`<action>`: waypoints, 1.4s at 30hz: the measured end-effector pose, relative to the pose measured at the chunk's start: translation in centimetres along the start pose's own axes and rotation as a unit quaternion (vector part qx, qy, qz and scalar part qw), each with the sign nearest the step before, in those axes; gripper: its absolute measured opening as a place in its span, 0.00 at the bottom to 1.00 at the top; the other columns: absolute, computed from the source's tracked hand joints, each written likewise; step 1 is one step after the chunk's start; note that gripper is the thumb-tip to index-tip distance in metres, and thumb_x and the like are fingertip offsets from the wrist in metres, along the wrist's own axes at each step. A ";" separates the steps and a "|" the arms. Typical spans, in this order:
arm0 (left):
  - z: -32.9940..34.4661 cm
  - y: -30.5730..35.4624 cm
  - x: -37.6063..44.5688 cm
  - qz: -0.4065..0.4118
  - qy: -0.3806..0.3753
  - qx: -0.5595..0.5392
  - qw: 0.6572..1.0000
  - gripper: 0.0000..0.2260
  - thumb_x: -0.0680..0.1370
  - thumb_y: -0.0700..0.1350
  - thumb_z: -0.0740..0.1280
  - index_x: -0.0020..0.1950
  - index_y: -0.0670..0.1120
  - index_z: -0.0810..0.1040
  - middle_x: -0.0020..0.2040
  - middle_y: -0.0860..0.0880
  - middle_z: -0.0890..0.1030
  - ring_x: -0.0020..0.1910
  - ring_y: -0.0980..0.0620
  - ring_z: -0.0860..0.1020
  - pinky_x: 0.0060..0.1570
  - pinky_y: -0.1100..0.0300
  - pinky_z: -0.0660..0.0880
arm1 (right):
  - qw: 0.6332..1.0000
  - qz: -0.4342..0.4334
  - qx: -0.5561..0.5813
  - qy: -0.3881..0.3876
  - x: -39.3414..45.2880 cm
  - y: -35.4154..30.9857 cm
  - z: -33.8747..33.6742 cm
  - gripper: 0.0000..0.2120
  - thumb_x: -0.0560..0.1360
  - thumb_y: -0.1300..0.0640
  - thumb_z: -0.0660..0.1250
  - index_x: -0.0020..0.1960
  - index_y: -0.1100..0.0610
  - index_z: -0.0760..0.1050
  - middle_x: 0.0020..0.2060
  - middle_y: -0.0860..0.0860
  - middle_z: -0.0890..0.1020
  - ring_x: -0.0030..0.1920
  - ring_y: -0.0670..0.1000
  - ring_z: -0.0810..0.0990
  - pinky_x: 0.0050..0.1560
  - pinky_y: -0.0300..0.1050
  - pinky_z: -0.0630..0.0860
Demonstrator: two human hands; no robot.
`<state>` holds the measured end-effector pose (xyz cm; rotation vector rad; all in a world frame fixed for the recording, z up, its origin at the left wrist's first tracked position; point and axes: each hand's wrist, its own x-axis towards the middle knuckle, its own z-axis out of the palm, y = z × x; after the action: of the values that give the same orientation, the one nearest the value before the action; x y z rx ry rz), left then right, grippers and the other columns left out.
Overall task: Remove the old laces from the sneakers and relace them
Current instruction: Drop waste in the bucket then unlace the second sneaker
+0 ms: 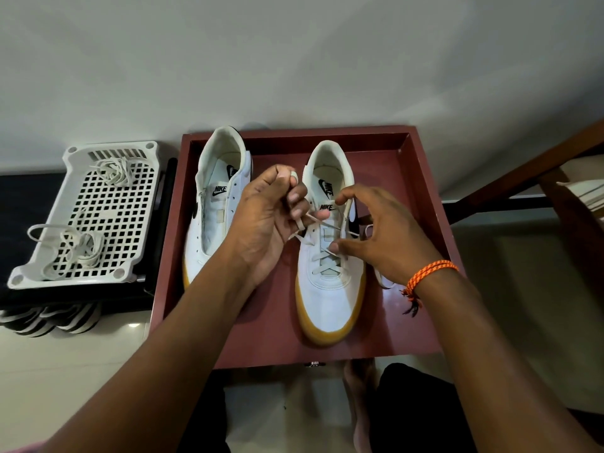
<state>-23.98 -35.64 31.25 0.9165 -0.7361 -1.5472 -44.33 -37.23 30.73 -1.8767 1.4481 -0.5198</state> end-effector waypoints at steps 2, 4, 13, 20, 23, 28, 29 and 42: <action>0.3 -0.3 0.0 -0.012 0.025 0.012 1.000 0.11 0.89 0.42 0.58 0.46 0.46 0.71 0.37 0.51 0.67 0.32 0.56 0.63 0.39 0.55 0.80 | 1.000 0.002 0.003 -0.003 -0.1 -0.1 0.0 0.32 0.66 0.54 0.86 0.64 0.41 0.75 0.65 0.43 0.73 0.59 0.46 0.76 0.48 0.31 0.71; 0.6 -0.6 0.0 -0.021 0.040 0.038 0.998 0.12 0.89 0.43 0.58 0.45 0.47 0.72 0.36 0.52 0.66 0.31 0.57 0.60 0.31 0.63 0.68 | 1.000 0.001 -0.001 -0.006 -0.1 -0.3 0.0 0.32 0.66 0.53 0.86 0.64 0.41 0.75 0.64 0.43 0.74 0.58 0.46 0.76 0.47 0.30 0.70; -1.6 -1.1 0.6 0.084 0.116 0.501 0.853 0.07 0.87 0.44 0.62 0.49 0.47 0.76 0.37 0.57 0.76 0.34 0.60 0.73 0.36 0.60 0.71 | 1.000 0.001 -0.021 0.003 -0.4 -0.4 0.1 0.30 0.66 0.51 0.85 0.61 0.39 0.74 0.65 0.42 0.74 0.62 0.48 0.75 0.54 0.42 0.73; -1.2 -2.2 0.2 0.075 0.106 0.629 0.767 0.19 0.87 0.55 0.62 0.73 0.46 0.74 0.79 0.44 0.67 0.77 0.44 0.68 0.73 0.53 0.69 | 0.999 -0.009 -0.022 0.031 -0.1 -0.1 0.5 0.32 0.67 0.53 0.84 0.66 0.41 0.75 0.66 0.43 0.76 0.63 0.45 0.74 0.58 0.40 0.72; -0.7 -1.8 -0.1 0.043 0.097 0.657 0.746 0.27 0.86 0.62 0.60 0.79 0.48 0.71 0.83 0.43 0.61 0.82 0.42 0.61 0.74 0.51 0.64 | 0.999 -0.013 -0.019 0.040 0.1 0.0 0.7 0.29 0.71 0.54 0.82 0.68 0.42 0.75 0.65 0.43 0.76 0.63 0.44 0.74 0.57 0.34 0.71; -1.0 -2.0 0.0 0.104 0.065 0.661 0.740 0.19 0.79 0.64 0.69 0.54 0.49 0.81 0.43 0.53 0.80 0.43 0.54 0.79 0.39 0.60 0.71 | 0.999 -0.013 -0.023 0.035 0.2 -0.2 0.7 0.27 0.74 0.57 0.78 0.70 0.44 0.75 0.67 0.44 0.76 0.64 0.43 0.74 0.52 0.24 0.65; -1.0 -2.0 0.0 0.100 0.063 0.653 0.748 0.14 0.79 0.59 0.70 0.50 0.48 0.79 0.39 0.54 0.79 0.38 0.54 0.77 0.36 0.59 0.69 | 0.999 -0.013 -0.021 0.031 0.1 -0.3 0.7 0.27 0.75 0.59 0.77 0.70 0.44 0.74 0.67 0.44 0.76 0.63 0.42 0.73 0.51 0.22 0.65; -2.2 0.0 0.3 -0.010 0.018 0.523 0.852 0.19 0.79 0.56 0.74 0.67 0.50 0.79 0.42 0.50 0.87 0.40 0.51 0.86 0.49 0.48 0.84 | 0.998 -0.045 0.015 0.039 0.1 -0.7 1.0 0.18 0.76 0.66 0.71 0.58 0.45 0.82 0.76 0.44 0.71 0.73 0.46 0.72 0.66 0.42 0.75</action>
<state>-22.13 -35.92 30.09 1.7244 -1.6034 -1.0609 -43.12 -36.97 30.57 -1.9234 1.4034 -0.6605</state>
